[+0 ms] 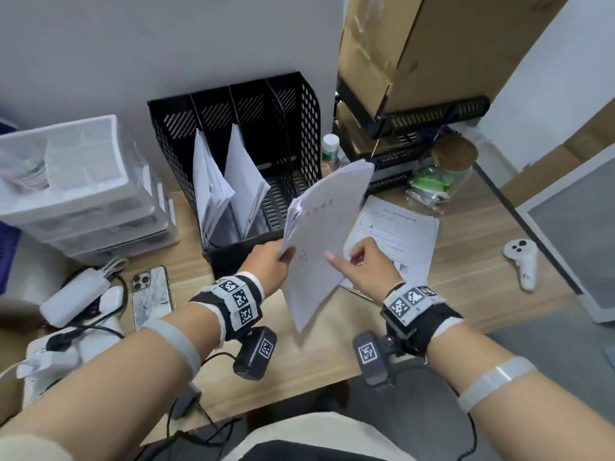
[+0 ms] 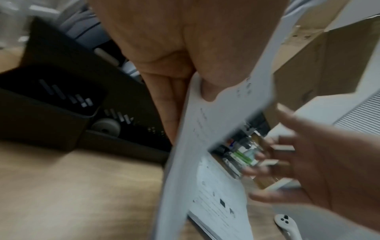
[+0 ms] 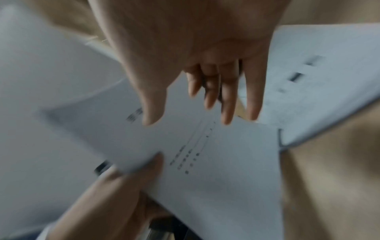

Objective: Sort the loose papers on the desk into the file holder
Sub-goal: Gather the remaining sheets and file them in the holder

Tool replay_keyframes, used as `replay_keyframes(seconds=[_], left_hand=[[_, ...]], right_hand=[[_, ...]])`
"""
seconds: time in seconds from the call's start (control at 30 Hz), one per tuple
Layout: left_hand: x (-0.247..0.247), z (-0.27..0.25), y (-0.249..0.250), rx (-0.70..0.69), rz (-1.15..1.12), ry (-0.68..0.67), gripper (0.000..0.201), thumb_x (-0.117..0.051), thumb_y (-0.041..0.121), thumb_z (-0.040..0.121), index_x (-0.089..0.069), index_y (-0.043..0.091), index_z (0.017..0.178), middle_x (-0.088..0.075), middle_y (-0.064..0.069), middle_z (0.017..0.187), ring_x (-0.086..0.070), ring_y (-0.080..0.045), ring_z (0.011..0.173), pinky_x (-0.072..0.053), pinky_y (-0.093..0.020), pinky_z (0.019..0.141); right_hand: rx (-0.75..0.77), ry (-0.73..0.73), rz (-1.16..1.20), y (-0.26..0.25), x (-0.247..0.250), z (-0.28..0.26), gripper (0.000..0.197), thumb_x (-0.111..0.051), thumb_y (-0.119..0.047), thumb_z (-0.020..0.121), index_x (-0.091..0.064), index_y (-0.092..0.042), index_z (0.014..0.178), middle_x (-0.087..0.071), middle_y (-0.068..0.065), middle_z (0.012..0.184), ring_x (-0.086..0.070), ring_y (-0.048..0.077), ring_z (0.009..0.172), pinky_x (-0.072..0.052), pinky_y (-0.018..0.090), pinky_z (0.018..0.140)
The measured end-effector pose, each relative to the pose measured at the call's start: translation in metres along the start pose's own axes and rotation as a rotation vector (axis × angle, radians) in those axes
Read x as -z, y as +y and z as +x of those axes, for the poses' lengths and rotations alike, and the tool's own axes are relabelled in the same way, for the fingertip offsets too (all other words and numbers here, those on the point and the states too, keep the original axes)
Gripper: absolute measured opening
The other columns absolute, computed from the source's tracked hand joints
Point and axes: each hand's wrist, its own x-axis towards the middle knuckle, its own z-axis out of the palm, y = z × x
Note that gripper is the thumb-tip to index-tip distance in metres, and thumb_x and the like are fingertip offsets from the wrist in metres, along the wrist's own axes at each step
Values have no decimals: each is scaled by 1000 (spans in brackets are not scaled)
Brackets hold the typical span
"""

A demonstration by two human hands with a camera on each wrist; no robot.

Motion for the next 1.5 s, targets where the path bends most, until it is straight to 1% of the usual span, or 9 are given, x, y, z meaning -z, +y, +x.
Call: replay_keyframes(seconds=[0.1, 0.17, 0.33, 0.5, 0.63, 0.9, 1.13, 1.37, 1.5], left_hand=[[9, -2, 27, -143, 148, 32, 24, -47, 8, 93, -52, 24, 75, -62, -2, 72, -60, -36, 76, -41, -32, 66], [15, -5, 51, -237, 175, 28, 34, -47, 6, 89, -45, 35, 72, -55, 10, 67, -60, -32, 74, -41, -33, 66], [15, -5, 73, -206, 270, 7, 25, -51, 20, 95, -63, 10, 114, -71, -12, 107, -68, -32, 107, -51, -32, 81], [19, -2, 64, -225, -253, -99, 60, -70, 35, 91, -48, 31, 147, -51, 13, 149, -62, -7, 123, -50, -20, 102], [40, 19, 50, -102, -470, 32, 48, -61, 9, 97, -51, 14, 144, -56, 0, 145, -61, -11, 123, -51, -25, 102], [77, 60, 26, 92, -179, 233, 78, -57, 13, 97, -13, 26, 160, -11, -7, 169, -7, -20, 157, -13, -41, 126], [88, 81, 15, 32, -291, 63, 74, -59, 7, 93, -27, 26, 158, -50, 4, 145, -48, -11, 129, -40, -30, 110], [83, 93, 14, 66, -400, -26, 80, -61, 21, 96, -13, 37, 159, -37, -1, 160, -47, -23, 139, -45, -47, 111], [81, 97, 14, 79, -408, -59, 82, -62, 19, 95, -13, 40, 158, -41, 0, 154, -62, -19, 106, -57, -46, 92]], right_hand=[[153, -242, -83, -45, 4, -9, 102, -73, -69, 64, -27, -18, 141, -51, 0, 134, -54, 18, 123, -48, 34, 100], [231, -308, -108, -69, 8, -9, 70, -73, -60, 73, -40, -21, 122, -55, 0, 122, -54, 20, 124, -48, 34, 100], [222, -197, -12, -92, 19, 7, 81, -63, -56, 81, -22, -33, 147, -48, -8, 130, -60, 23, 108, -61, 36, 67], [308, -41, -282, -103, 53, 36, 13, -47, -11, 91, -53, -6, 102, -60, 11, 102, -62, 32, 96, -53, 35, 76], [407, -108, -277, -122, 87, 48, 25, -52, -17, 88, -62, -3, 105, -68, 14, 101, -67, 30, 90, -58, 43, 78], [507, -146, -278, -163, 83, 63, 25, -54, -11, 90, -67, -5, 110, -72, 9, 104, -69, 24, 94, -56, 35, 80], [542, -61, -309, -198, 68, 84, 27, -55, -15, 93, -65, -9, 117, -70, 6, 113, -64, 21, 103, -48, 28, 88], [454, 32, -223, -201, 55, 118, 32, -55, -20, 91, -63, -10, 120, -69, 7, 118, -63, 27, 112, -50, 41, 99], [335, 84, -204, -183, 24, 134, 34, -54, -20, 93, -62, -7, 122, -66, 15, 123, -60, 33, 116, -47, 41, 101]])
